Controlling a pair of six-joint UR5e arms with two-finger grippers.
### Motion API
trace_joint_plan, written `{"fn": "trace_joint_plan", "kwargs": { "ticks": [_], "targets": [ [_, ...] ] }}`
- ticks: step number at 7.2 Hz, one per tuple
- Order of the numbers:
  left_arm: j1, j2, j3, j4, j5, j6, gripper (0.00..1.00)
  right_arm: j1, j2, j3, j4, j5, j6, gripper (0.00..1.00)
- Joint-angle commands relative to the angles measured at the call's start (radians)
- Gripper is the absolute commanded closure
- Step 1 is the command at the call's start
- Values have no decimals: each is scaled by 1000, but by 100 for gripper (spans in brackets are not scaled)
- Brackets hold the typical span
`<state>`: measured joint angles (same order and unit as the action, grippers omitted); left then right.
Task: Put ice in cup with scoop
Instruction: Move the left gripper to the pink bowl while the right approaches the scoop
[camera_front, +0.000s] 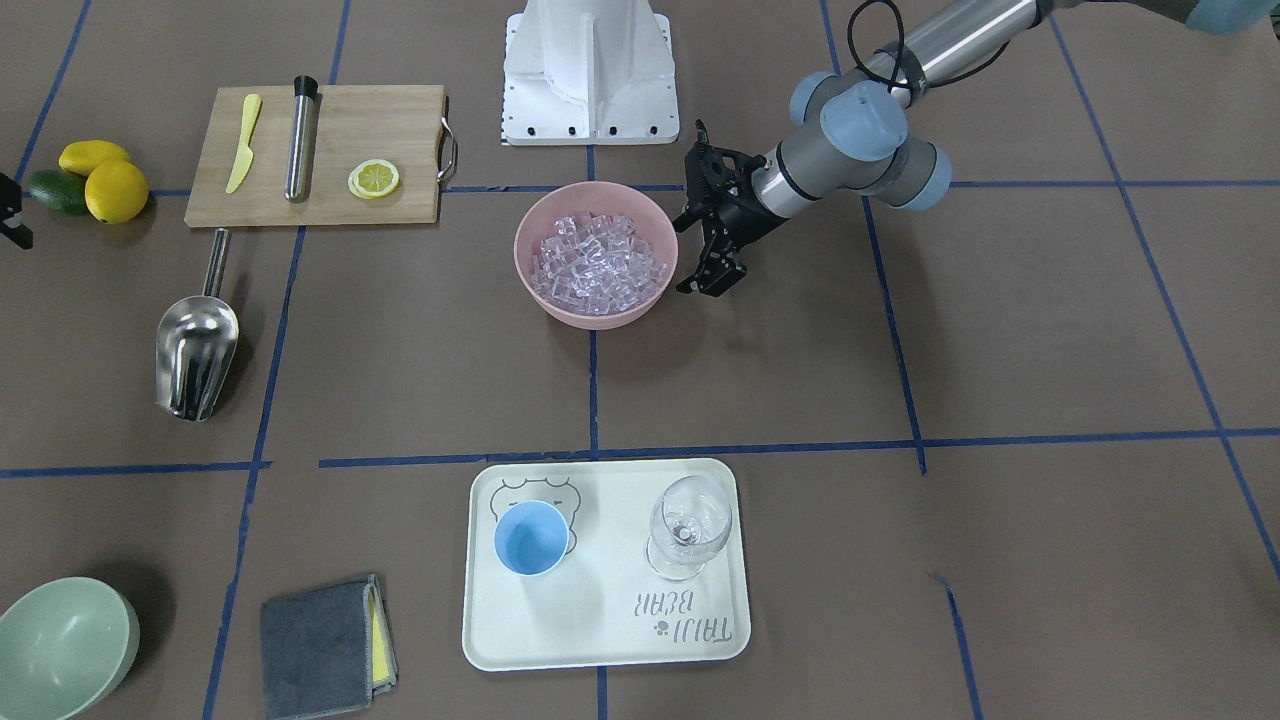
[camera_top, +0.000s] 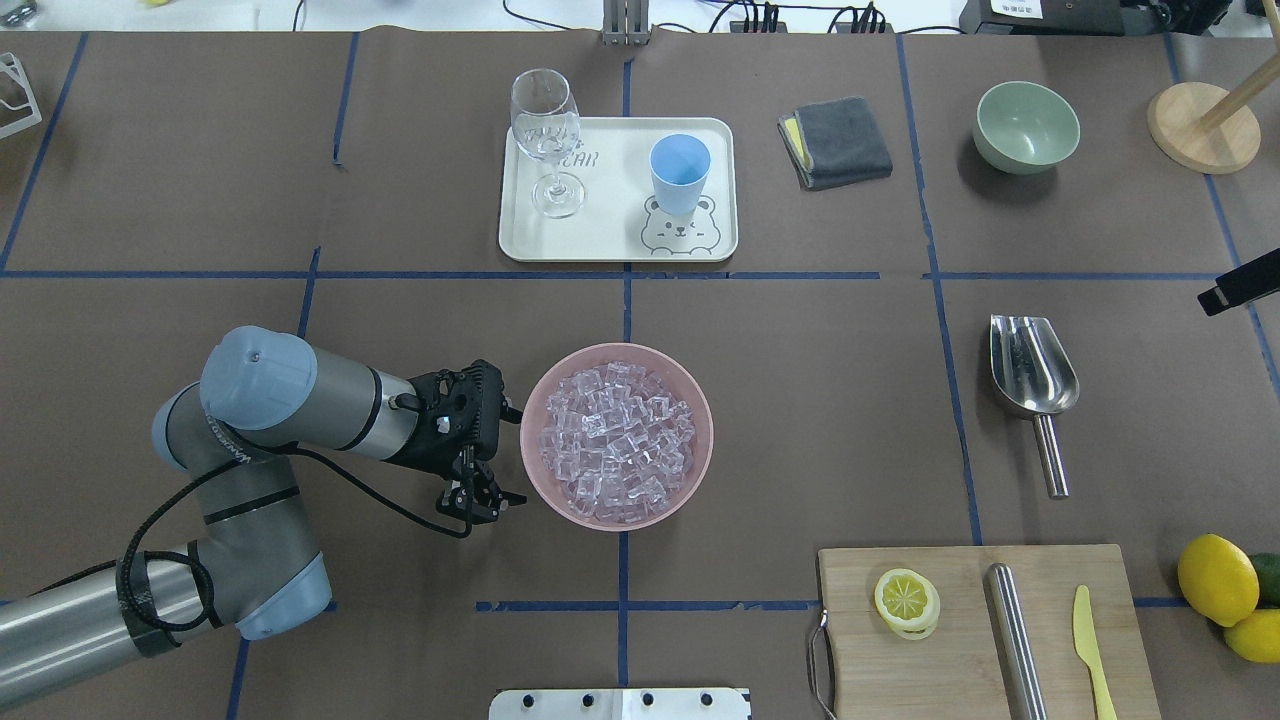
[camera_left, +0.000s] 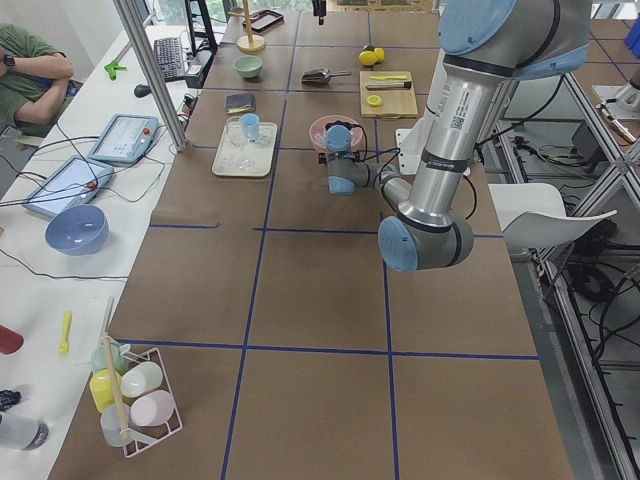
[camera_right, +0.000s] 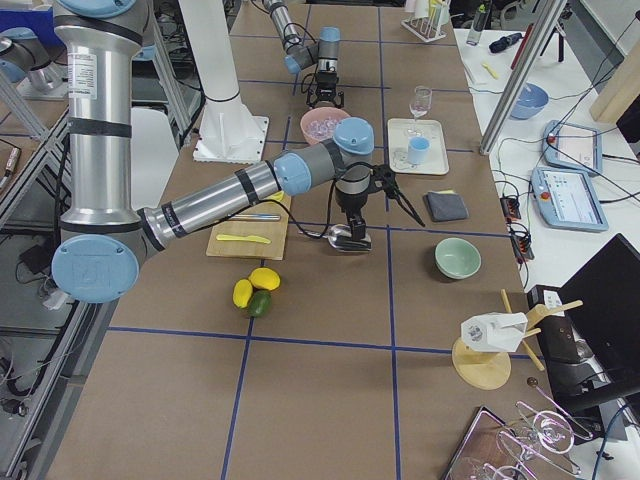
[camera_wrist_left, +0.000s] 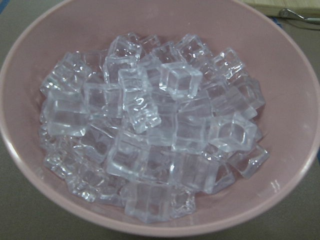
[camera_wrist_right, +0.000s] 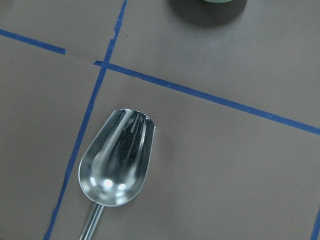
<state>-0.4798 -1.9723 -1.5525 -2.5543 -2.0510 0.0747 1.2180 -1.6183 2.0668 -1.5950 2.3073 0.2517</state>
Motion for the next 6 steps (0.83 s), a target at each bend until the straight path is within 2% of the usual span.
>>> {"fn": "trace_joint_plan", "kwargs": {
  "ticks": [1,2,3,5,6],
  "targets": [
    [4,-13,5,-7,0,7,0,-88,-3,7,131,-35,238,0],
    [4,-14,5,-7,0,4,0,-162,-17,7,214,-86,411,0],
    [4,-17,5,-7,0,2,0,-217,-20,9,234,-97,510,0],
    [4,-19,3,-7,0,-1,0,-331,-40,9,239,-188,543,0],
    [4,-19,3,-9,0,2,0,-381,-46,3,286,-201,566,0]
  ]
}}
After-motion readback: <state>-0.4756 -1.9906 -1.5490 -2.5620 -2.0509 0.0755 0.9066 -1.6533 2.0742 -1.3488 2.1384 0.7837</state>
